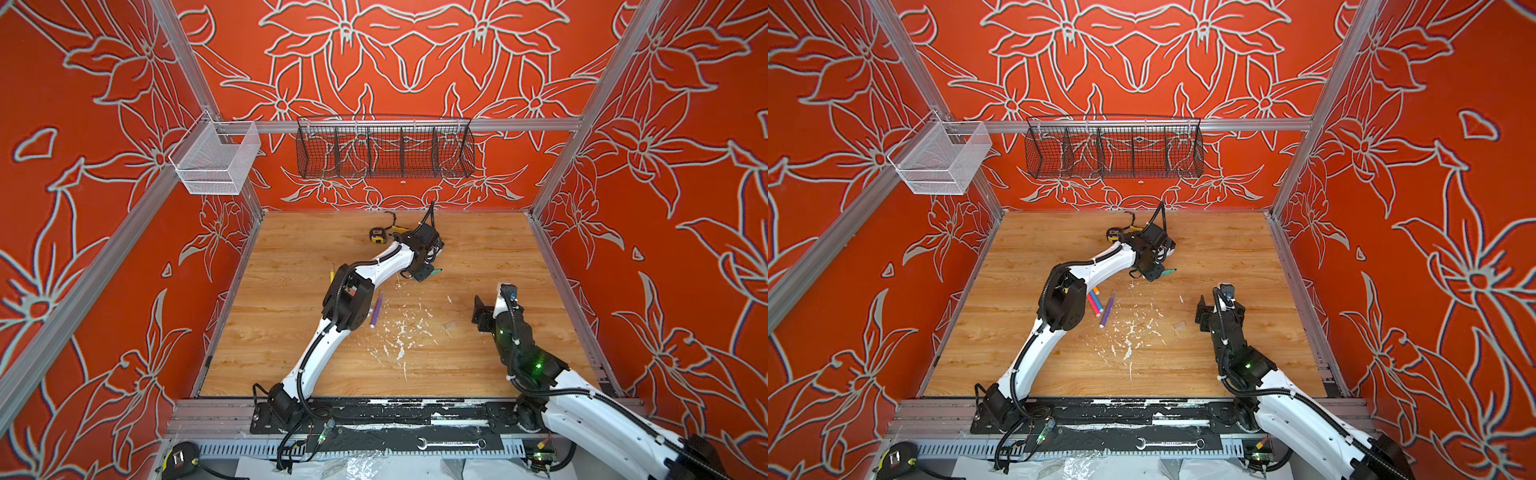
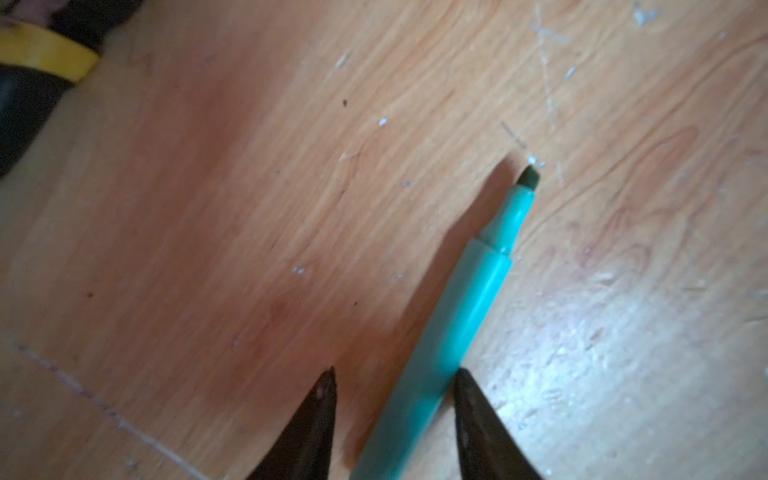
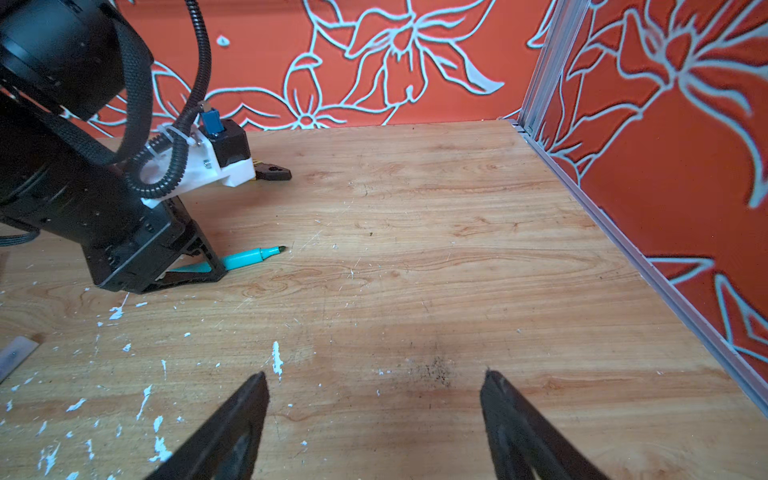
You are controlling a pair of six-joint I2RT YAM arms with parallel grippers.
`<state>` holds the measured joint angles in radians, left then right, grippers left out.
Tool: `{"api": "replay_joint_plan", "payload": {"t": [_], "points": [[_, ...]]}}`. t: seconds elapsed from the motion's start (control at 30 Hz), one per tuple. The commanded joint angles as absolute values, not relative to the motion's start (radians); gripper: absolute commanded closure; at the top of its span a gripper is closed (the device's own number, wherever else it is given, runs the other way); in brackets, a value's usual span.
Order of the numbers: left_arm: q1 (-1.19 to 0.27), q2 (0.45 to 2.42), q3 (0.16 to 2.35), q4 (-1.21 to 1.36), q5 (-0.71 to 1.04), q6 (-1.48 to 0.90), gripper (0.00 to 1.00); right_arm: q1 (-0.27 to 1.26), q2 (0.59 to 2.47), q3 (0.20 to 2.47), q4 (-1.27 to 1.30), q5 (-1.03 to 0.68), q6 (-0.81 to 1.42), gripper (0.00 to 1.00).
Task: Insert the pens into the pen caps
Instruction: 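Lower the left gripper onto the teal marker and grasp its body, then lift the teal marker tip-up with the left gripper while the right gripper approaches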
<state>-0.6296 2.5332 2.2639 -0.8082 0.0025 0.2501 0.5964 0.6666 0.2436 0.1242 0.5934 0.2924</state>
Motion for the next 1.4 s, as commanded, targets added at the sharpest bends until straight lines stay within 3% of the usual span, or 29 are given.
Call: {"api": "replay_joint_plan", "payload": {"t": [0.0, 0.2, 0.5, 0.73, 1.0, 1.1, 1.17, 1.27, 1.37], "points": [[-0.629, 2.569, 2.291, -0.878, 0.034, 0.282, 0.62, 0.594, 0.660, 0.245, 0.126, 0.583, 0.299, 0.18], [-0.629, 2.581, 2.306, -0.895, 0.049, 0.287, 0.86, 0.593, 0.660, 0.245, 0.125, 0.581, 0.299, 0.18], [-0.627, 2.491, 2.238, -0.845, 0.083, 0.257, 1.00, 0.593, 0.649, 0.241, 0.124, 0.577, 0.298, 0.18], [-0.629, 2.095, 1.780, -0.476, 0.136, 0.175, 1.00, 0.594, 0.645, 0.239, 0.123, 0.575, 0.299, 0.18], [-0.629, 1.528, 1.130, 0.165, 0.290, 0.051, 1.00, 0.594, 0.646, 0.240, 0.122, 0.577, 0.299, 0.18], [-0.629, 1.399, 1.013, 0.277, 0.327, 0.025, 1.00, 0.593, 0.643, 0.242, 0.120, 0.578, 0.303, 0.18], [-0.629, 1.338, 0.959, 0.326, 0.334, 0.001, 1.00, 0.593, 0.628, 0.272, 0.060, 0.570, 0.423, 0.22], [-0.629, 1.273, 0.898, 0.396, 0.347, -0.032, 1.00, 0.596, 0.613, 0.341, 0.189, 0.309, 0.420, 0.30], [-0.629, 1.216, 0.859, 0.420, 0.341, -0.059, 1.00, 0.600, 0.654, 0.544, 0.151, 0.247, 0.425, 0.30]]}}
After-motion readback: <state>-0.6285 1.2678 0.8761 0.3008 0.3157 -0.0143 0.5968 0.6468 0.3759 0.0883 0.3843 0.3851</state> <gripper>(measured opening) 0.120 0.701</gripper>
